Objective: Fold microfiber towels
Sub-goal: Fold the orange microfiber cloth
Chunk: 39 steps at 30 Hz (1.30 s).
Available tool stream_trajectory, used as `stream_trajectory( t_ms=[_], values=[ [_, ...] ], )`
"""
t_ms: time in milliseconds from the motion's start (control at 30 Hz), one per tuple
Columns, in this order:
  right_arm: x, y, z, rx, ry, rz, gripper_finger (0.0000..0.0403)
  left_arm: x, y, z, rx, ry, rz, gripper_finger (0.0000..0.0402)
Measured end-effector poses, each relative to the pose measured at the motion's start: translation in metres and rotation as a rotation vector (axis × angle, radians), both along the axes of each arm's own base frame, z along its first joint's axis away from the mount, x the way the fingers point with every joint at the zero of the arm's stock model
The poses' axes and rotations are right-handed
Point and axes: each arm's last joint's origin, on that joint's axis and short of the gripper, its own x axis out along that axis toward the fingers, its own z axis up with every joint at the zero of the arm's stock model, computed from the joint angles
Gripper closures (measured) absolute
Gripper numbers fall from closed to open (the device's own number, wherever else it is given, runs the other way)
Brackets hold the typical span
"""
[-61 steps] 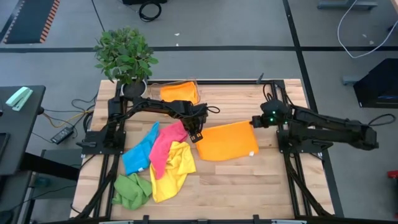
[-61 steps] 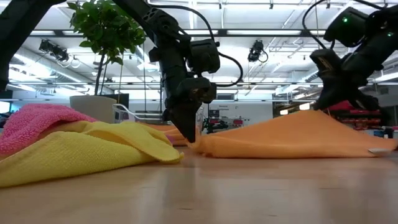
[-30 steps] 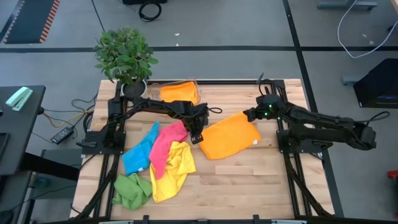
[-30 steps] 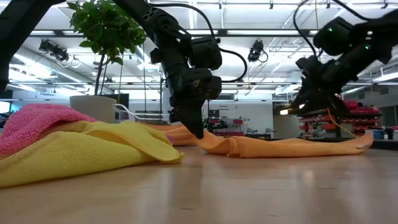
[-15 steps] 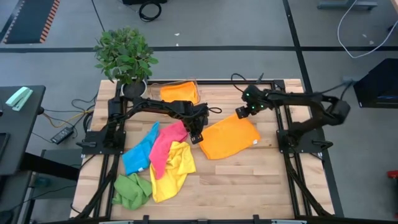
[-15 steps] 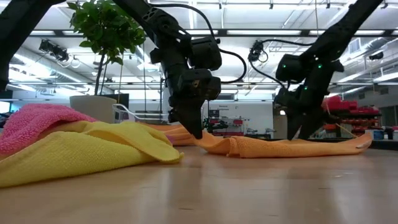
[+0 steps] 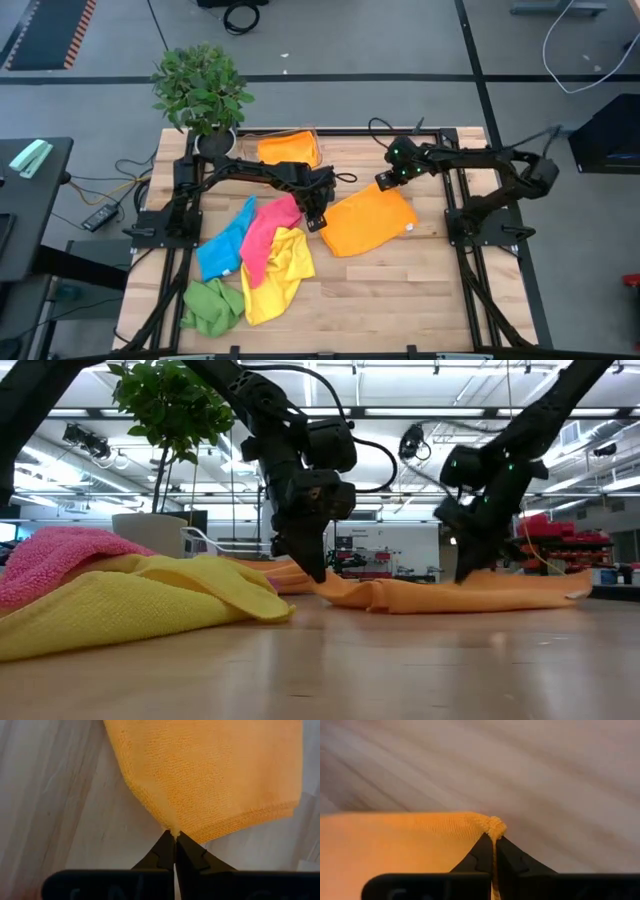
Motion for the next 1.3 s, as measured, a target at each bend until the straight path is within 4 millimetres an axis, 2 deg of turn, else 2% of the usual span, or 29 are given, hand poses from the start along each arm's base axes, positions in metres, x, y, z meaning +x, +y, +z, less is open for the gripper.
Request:
stream_trajectory(
  t_ms=[100,167,267,400,500,600,667,733,833,933,1000,1100,1300],
  values=[
    [-0.004,0.002,0.024,-0.075,-0.083,-0.006,0.0395,-0.001,-0.002,0.003,0.006,-0.004,-0.015,0.0395],
    [-0.008,0.006,0.045,-0.129,-0.164,-0.011,0.0396,-0.003,-0.001,0.016,0.012,-0.023,-0.030,0.0395],
    [-0.019,0.015,0.077,-0.241,-0.285,0.054,0.0398,-0.003,0.004,0.057,0.045,-0.114,-0.057,0.0395],
    [-0.036,0.032,0.111,-0.433,-0.418,0.227,0.0398,-0.006,0.017,0.124,0.177,-0.243,-0.047,0.0395],
    [-0.047,0.048,0.128,-0.526,-0.515,0.378,0.0399,-0.011,0.021,0.171,0.277,-0.293,-0.072,0.0395],
    [-0.059,0.067,0.133,-0.546,-0.543,0.532,0.0399,-0.018,0.016,0.194,0.309,-0.263,-0.115,0.0395],
    [-0.067,0.083,0.124,-0.468,-0.486,0.624,0.0400,-0.018,0.004,0.191,0.298,-0.234,-0.145,0.0395],
    [-0.070,0.098,0.107,-0.358,-0.448,0.703,0.0400,-0.017,-0.015,0.172,0.278,-0.162,-0.180,0.0395],
    [-0.062,0.122,0.103,-0.351,-0.532,0.795,0.0400,-0.014,-0.058,0.118,0.272,-0.089,-0.234,0.0395],
    [-0.056,0.150,0.080,-0.232,-0.495,0.808,0.0400,-0.024,-0.099,0.058,0.292,-0.038,-0.246,0.0395],
    [-0.050,0.170,0.070,-0.157,-0.537,0.816,0.0400,-0.032,-0.118,0.034,0.291,-0.047,-0.223,0.0395],
    [-0.049,0.198,0.054,-0.051,-0.541,0.818,0.0400,-0.041,-0.137,0.017,0.273,-0.058,-0.195,0.0395],
    [-0.057,0.246,0.031,0.008,-0.417,0.806,0.0400,-0.044,-0.159,0.017,0.268,-0.095,-0.208,0.0395]
  ],
)
